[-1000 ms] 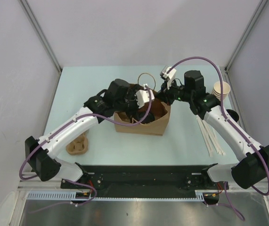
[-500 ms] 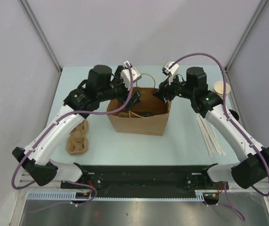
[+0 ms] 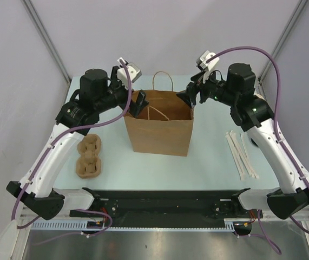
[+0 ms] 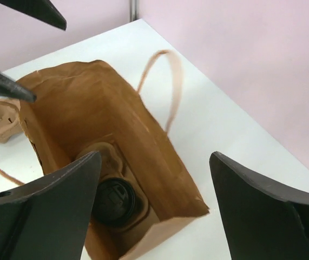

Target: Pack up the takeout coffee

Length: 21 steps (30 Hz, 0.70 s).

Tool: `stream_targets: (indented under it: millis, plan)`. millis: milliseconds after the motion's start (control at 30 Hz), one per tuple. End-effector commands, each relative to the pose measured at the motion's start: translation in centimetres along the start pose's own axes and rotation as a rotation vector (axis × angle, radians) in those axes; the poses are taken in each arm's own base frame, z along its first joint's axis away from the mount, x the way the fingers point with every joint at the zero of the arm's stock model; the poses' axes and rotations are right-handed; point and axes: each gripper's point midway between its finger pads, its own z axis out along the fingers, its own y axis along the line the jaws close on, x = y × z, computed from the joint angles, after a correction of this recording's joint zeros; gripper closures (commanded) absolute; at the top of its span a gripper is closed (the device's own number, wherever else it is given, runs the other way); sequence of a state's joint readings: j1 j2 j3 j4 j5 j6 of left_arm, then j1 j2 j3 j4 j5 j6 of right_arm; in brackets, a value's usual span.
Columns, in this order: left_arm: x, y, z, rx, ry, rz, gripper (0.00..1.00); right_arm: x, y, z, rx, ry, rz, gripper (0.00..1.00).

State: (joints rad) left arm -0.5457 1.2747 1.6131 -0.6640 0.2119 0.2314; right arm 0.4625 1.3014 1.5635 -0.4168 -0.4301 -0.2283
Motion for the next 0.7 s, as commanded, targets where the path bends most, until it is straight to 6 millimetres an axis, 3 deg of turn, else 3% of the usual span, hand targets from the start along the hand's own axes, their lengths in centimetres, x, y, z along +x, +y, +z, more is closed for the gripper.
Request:
stream_targets:
  millis: [0,133,267,333,367,400,500,667]
  plan:
    - [-3.8,1.8,-3.1,-0.070,-0.123,-0.028,0.01,-2.3,-0.5,-4.1,0.094,0.001,-0.005,0.13]
    - [-4.0,4.8,-4.4,-0.152,-0.147,-0.092,0.01,0.9,-1.6,-7.3,0.177,0.139,0.029,0.14]
    - [-3.0,7.6,-5.6,-0.204,-0.148,-0.165,0.01,6.0,-4.0,-11.9,0.321,0.331,0.077,0.14]
    - [-1.9,9.1,-6.1,-0.242,-0.138,-0.217,0.00,9.9,-4.3,-14.0,0.350,0.459,0.119,0.16]
    - [-1.8,9.3,-6.2,-0.238,-0.142,-0.225,0.01,11.2,-4.6,-14.8,0.364,0.501,0.139,0.18]
    - [-1.0,9.6,-6.1,-0.243,-0.130,-0.246,0.01,13.9,-5.2,-16.3,0.396,0.582,0.198,0.19]
    - [0.5,10.1,-6.3,-0.261,-0.117,-0.266,0.00,17.8,-6.3,-18.8,0.439,0.717,0.215,0.28]
    - [2.6,9.3,-5.4,-0.225,-0.080,-0.295,0.00,25.4,-7.7,-21.4,0.460,0.952,0.206,0.48]
